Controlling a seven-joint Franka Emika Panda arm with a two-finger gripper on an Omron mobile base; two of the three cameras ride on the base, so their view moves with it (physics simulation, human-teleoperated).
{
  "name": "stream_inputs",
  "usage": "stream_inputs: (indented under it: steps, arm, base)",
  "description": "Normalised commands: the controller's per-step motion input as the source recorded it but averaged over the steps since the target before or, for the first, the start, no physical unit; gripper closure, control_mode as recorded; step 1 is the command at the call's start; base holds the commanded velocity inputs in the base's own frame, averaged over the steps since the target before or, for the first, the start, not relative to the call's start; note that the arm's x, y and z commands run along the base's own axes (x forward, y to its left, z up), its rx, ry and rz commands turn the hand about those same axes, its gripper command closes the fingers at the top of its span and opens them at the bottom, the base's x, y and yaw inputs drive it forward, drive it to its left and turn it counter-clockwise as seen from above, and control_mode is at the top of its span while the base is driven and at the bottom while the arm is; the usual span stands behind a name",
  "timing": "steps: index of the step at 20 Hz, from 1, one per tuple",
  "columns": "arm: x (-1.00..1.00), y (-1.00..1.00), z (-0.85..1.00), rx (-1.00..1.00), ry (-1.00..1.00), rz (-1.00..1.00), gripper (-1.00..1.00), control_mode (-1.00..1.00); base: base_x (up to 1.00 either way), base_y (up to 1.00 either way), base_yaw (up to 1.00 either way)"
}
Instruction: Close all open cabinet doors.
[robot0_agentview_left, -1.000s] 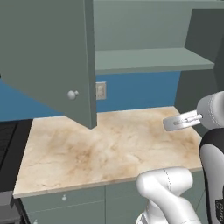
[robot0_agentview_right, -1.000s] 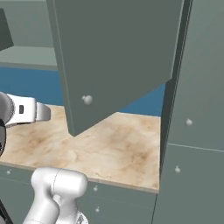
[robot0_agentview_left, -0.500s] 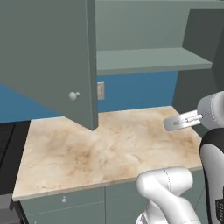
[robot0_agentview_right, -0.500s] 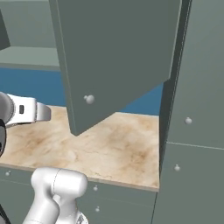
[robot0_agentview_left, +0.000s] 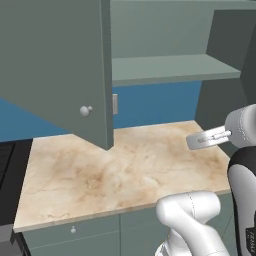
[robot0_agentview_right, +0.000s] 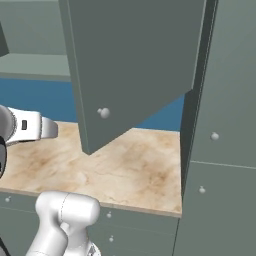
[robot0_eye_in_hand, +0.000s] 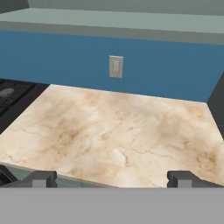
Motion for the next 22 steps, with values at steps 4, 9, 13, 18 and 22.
stream_inputs:
  steps: [4,9,13,18,22]
  arm:
    - [0.0,0.0,0.0,0.0,0.0,0.0,-1.0,1.0]
    - [0.0,0.0,0.0,0.0,0.0,0.0,-1.0,1.0]
    - [0.0,0.0,0.0,0.0,0.0,0.0,-1.0,1.0]
    - [0.0,0.0,0.0,0.0,0.0,0.0,-1.0,1.0]
    - [0.0,0.0,0.0,0.0,0.0,0.0,-1.0,1.0]
  base:
    - [0.08,0.13,-0.02]
    - [-0.01,0.2,0.0]
    - [0.08,0.22,0.0]
    - [0.06,0.04,-0.01]
    - [0.0,0.0,0.0]
